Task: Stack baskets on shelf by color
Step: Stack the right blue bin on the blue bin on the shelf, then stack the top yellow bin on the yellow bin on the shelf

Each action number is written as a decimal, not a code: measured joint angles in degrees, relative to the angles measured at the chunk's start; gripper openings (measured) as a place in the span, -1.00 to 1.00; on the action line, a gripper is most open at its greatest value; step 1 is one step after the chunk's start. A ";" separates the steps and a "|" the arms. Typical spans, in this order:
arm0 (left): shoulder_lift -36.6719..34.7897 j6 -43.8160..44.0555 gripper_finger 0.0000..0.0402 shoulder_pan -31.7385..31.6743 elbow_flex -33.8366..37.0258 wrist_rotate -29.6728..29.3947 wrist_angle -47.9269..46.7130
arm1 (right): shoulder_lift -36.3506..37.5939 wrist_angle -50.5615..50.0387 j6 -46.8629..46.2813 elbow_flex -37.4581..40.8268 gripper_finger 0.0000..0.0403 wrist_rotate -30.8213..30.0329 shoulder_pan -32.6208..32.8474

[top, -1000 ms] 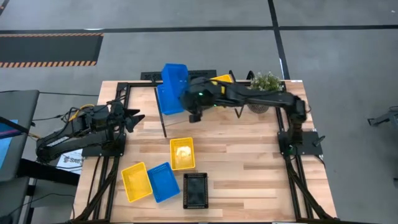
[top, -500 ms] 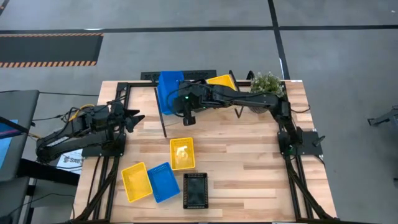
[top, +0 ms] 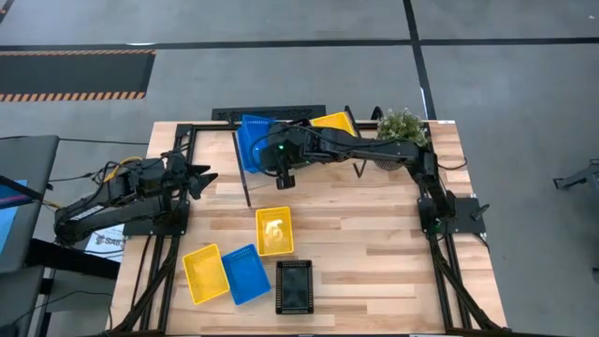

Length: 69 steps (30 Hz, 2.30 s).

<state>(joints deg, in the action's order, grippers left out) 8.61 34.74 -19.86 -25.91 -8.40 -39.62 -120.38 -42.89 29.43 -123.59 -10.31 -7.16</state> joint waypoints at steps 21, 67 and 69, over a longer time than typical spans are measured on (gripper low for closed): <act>-0.01 0.00 0.32 -0.02 0.00 -0.01 0.02 | 4.87 -2.55 -3.45 -0.08 -0.04 -0.09 3.16; -0.03 1.05 0.32 -0.02 0.00 0.07 -0.83 | -9.35 0.26 -31.40 13.40 -0.07 8.98 20.28; -0.03 0.96 0.32 -0.02 -0.01 0.03 -0.83 | -9.35 0.12 -31.39 13.42 -0.08 8.96 20.24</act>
<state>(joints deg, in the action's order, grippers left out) 8.58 35.70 -19.88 -25.92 -8.37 -40.45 -129.73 -42.77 -1.96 -110.17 -1.34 13.08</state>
